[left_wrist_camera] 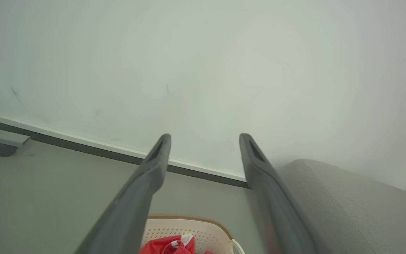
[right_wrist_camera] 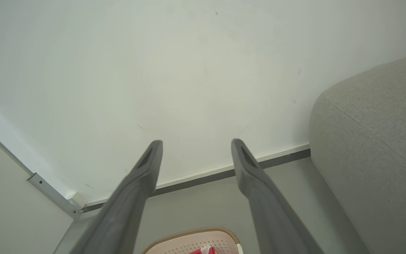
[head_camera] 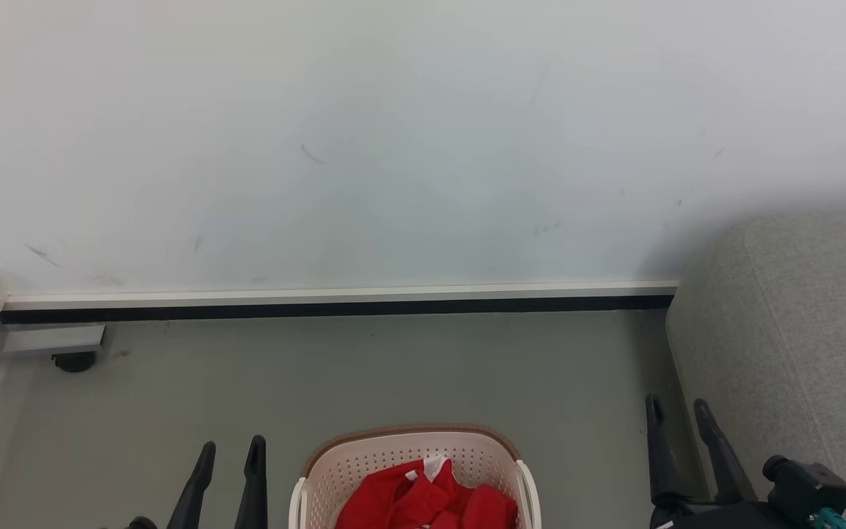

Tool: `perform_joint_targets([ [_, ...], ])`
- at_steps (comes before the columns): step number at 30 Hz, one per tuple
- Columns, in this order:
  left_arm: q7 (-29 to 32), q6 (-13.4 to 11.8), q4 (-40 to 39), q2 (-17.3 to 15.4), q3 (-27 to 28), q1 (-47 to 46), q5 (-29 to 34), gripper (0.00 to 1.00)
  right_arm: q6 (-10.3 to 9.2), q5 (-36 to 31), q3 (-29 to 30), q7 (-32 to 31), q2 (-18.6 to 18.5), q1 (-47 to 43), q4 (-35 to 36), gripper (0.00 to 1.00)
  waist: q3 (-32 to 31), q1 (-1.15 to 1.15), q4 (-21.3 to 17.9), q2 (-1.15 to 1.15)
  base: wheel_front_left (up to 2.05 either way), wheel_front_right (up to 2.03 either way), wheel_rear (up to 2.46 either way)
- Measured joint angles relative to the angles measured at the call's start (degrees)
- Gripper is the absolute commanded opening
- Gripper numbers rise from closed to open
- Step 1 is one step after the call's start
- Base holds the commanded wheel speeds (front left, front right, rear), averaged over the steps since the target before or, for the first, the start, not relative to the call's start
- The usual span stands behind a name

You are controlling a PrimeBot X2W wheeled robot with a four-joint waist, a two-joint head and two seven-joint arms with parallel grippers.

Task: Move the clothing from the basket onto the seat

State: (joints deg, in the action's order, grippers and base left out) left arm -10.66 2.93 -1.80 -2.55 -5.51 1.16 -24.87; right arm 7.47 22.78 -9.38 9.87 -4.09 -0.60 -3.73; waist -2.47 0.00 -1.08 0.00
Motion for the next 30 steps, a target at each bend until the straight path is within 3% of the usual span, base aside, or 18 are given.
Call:
perform_joint_targets([
  [30, -3.1, -1.11, -2.83, -0.12, -2.24, 1.12, 14.88, 1.0, 0.0, -14.03, -3.43, 3.81, -0.46, -1.2, 2.47, 1.0, -1.02, 0.0, -0.38, 0.0, 0.0, 0.0, 0.0],
])
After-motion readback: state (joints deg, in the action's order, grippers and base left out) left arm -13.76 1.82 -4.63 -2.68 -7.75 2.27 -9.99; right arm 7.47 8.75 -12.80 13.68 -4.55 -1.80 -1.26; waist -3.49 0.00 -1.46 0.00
